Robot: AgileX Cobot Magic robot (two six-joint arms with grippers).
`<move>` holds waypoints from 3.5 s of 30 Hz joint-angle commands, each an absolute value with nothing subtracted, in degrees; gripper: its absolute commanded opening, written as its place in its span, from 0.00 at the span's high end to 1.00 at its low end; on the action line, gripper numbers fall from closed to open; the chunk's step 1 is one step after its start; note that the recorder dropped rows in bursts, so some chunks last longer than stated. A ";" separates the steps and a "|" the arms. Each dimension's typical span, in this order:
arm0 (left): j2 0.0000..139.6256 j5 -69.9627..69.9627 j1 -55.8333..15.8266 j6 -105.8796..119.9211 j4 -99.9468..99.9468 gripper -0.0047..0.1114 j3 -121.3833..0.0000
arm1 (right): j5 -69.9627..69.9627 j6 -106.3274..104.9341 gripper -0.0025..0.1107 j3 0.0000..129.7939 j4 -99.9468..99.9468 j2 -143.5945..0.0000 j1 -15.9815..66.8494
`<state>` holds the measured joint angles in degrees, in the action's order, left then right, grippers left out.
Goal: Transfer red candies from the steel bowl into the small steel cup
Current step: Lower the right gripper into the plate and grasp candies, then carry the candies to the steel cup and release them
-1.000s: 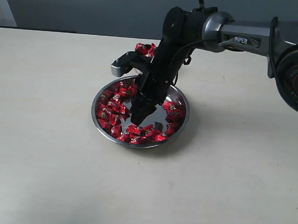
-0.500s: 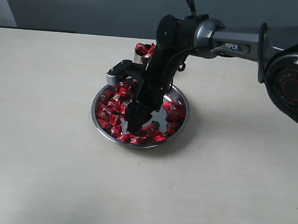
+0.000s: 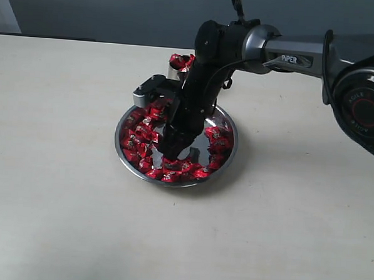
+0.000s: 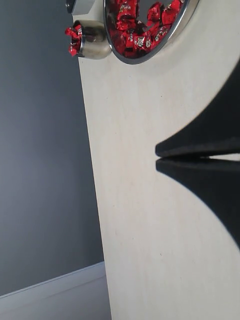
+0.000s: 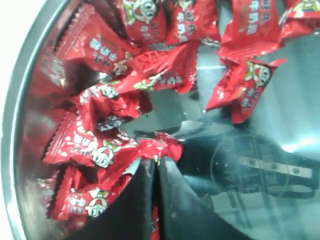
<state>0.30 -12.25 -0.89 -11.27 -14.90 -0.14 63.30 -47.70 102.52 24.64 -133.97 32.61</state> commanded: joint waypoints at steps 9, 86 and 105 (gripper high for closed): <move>0.00 -11.92 -1.25 -11.48 -14.67 0.96 0.00 | 54.68 -44.95 0.98 102.63 17.62 -128.54 32.47; 0.00 -11.92 -1.25 -11.48 -14.67 0.96 0.00 | 38.81 -82.53 0.79 112.43 64.57 -139.67 16.69; 0.00 -11.92 -1.25 -11.48 -14.67 0.96 0.00 | 36.48 -82.42 0.79 112.43 64.57 -137.60 16.69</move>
<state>0.30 -12.25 -0.89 -11.27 -14.90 -0.14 37.88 -82.27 112.08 64.67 -139.53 16.91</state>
